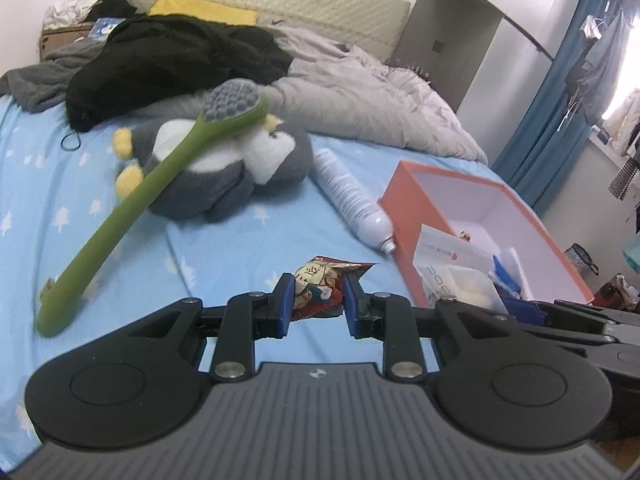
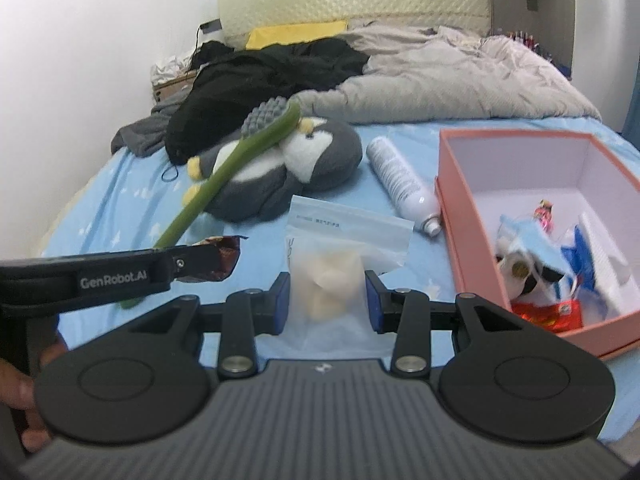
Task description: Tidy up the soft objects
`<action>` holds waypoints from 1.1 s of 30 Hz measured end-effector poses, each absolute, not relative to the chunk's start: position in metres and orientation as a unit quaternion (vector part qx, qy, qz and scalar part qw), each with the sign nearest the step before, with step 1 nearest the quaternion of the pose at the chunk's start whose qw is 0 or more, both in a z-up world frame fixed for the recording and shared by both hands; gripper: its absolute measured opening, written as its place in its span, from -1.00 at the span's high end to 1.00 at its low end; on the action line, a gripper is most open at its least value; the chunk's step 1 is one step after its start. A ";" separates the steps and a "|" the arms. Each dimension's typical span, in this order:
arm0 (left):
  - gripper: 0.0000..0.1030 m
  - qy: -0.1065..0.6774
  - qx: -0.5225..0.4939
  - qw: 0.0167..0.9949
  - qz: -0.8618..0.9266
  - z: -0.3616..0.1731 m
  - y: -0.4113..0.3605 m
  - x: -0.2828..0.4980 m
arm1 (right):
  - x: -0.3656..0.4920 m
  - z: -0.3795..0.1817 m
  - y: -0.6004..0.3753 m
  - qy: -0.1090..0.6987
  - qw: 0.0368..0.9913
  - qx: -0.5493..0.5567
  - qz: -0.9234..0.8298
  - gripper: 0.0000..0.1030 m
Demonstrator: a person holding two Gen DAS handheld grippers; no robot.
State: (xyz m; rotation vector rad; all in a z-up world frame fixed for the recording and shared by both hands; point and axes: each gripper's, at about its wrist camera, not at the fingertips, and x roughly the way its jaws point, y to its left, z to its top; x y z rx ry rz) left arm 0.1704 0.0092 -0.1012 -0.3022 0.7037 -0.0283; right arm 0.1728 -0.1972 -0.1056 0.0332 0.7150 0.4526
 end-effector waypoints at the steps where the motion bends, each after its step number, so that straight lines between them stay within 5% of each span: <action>1: 0.41 0.341 -0.148 0.928 -0.016 -0.097 0.008 0.172 | 0.175 -0.102 -0.198 0.345 0.913 0.017 0.219 0.19; 9: 0.70 0.323 -0.140 0.935 -0.039 -0.070 -0.008 0.193 | 0.192 -0.074 -0.211 0.319 0.924 0.021 0.211 0.19; 21: 0.70 0.393 -0.161 0.904 -0.042 -0.128 -0.003 0.209 | 0.196 -0.132 -0.210 0.389 0.899 0.007 0.202 0.19; 27: 0.66 0.434 -0.162 0.886 -0.026 -0.174 0.009 0.211 | 0.188 -0.176 -0.200 0.430 0.881 0.008 0.200 0.19; 33: 0.36 0.450 -0.155 0.879 -0.012 -0.207 0.012 0.225 | 0.185 -0.202 -0.197 0.451 0.871 0.014 0.196 0.19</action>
